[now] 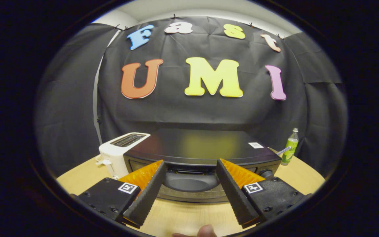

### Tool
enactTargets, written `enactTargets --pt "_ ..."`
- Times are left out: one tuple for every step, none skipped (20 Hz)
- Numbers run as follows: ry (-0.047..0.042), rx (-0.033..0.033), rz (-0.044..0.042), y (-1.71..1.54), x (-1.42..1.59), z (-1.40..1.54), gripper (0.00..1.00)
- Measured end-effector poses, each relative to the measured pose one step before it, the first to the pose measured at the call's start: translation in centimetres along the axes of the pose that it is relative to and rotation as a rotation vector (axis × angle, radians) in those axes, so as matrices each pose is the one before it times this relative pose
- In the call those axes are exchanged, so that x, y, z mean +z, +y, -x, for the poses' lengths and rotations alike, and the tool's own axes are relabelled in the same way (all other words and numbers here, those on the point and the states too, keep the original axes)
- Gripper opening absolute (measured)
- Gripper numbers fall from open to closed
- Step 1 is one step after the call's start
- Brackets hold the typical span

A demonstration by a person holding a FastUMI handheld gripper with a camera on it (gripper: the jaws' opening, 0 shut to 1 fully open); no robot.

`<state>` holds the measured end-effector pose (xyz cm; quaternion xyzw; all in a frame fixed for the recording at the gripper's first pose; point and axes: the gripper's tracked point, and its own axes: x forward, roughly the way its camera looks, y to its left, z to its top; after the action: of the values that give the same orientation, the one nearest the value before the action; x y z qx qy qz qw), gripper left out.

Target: Open the toaster oven, put the food inside, and close the toaster oven door.

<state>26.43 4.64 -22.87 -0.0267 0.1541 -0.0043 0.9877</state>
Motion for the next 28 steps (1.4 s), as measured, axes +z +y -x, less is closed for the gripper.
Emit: enactTargets --pt "-0.02616 0.00721 -0.01762 0.278 0.346 -0.333 1.00" --pt "-0.00420 -0.00715 -0.00971 -0.264 0.018 -0.456 1.00" --pt "0.00239 -0.00129 -0.02078 -0.095 -0.378 0.299 1.00" --pt "0.00779 -0.02850 -0.00836 -0.379 0.295 -0.243 1.00" --pt "0.01568 -0.01181 -0.00212 -0.061 -0.303 0.080 0.99" --pt "0.00873 -0.00696 0.00798 0.032 0.058 -0.069 0.96" --pt "0.01466 -0.00090 0.01824 0.176 -0.277 -0.083 0.93" --pt "0.00805 0.00356 0.00173 0.065 -0.027 0.196 0.94" --pt "0.00084 0.00402 0.00057 0.043 -0.228 0.420 0.94" --pt "0.00533 0.00240 0.00848 0.024 -0.335 0.619 0.94" --pt "0.00185 0.00245 -0.00050 -0.015 -0.414 0.771 0.94" --pt "0.00611 0.00414 -0.00067 -0.018 -0.489 0.791 0.94" --pt "0.01256 0.00113 -0.01081 -0.072 -0.679 0.843 0.93" --pt "0.01467 0.00369 -0.01476 -0.120 -0.687 0.615 0.92" --pt "0.02094 0.00254 0.00233 0.115 -0.843 1.044 0.91" --pt "0.01522 -0.00088 0.00570 0.004 -0.799 0.814 0.90" --pt "0.01905 -0.00006 0.00184 -0.031 -0.938 0.808 0.90" --pt "0.01951 0.00293 -0.00243 -0.052 -1.007 0.677 0.90" --pt "0.01768 0.00519 -0.00113 0.051 -1.001 0.523 0.90" --pt "0.01610 0.00597 0.00212 0.060 -0.948 0.472 0.89" --pt "0.01368 0.00609 0.00474 0.004 -0.862 0.301 0.88" --pt "0.02136 0.00685 -0.00729 -0.055 -1.033 0.219 0.88" --pt "0.03659 0.00866 -0.01409 -0.079 -1.327 0.086 0.88" --pt "0.04104 0.01105 -0.01755 -0.176 -1.271 0.048 0.88" --pt "0.03707 0.01290 -0.01435 0.084 -1.049 -0.011 0.88" --pt "0.02700 0.01217 -0.00651 -0.001 -0.779 -0.152 0.88" --pt "0.01761 0.00501 -0.00854 -0.081 -0.498 0.056 0.87" --pt "-0.00439 -0.00454 -0.00363 -0.441 0.125 0.119 0.86"
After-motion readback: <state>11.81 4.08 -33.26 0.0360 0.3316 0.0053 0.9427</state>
